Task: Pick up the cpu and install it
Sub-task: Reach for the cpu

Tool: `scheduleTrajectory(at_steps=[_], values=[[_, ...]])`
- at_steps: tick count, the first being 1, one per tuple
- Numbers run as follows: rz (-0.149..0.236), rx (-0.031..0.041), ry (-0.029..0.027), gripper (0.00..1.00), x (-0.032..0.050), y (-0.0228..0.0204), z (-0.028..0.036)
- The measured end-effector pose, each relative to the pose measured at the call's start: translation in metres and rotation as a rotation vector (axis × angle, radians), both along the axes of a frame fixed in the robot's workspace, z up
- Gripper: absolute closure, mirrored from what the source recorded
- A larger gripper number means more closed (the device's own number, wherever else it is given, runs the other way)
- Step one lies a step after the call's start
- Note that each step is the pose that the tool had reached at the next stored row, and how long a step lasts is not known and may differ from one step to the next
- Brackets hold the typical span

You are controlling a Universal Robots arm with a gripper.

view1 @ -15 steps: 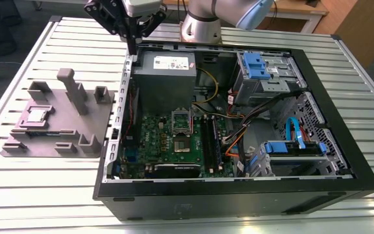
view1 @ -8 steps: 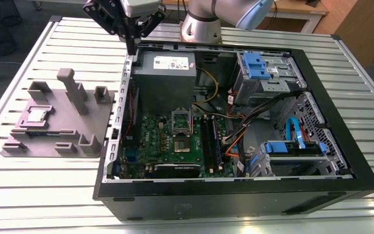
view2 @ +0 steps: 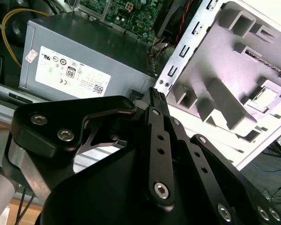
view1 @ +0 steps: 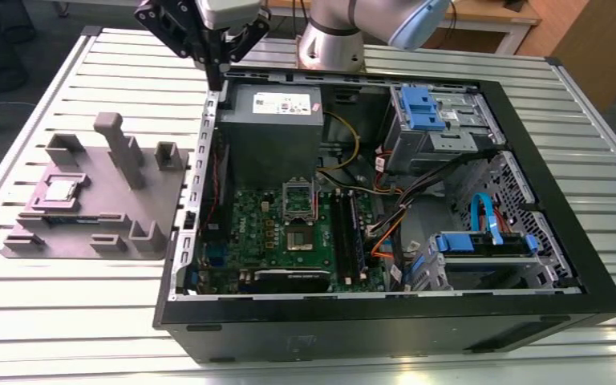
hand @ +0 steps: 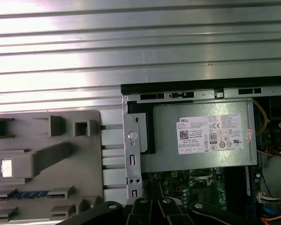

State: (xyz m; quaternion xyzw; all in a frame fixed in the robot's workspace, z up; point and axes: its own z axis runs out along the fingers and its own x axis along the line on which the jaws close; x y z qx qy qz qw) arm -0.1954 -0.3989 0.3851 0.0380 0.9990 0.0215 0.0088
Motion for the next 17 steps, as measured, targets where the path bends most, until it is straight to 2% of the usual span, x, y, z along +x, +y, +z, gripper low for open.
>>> scheduleTrajectory(at_steps=[17], values=[[0.000,0.0000,0.0015,0.89,-0.0042,0.0000,-0.0012]])
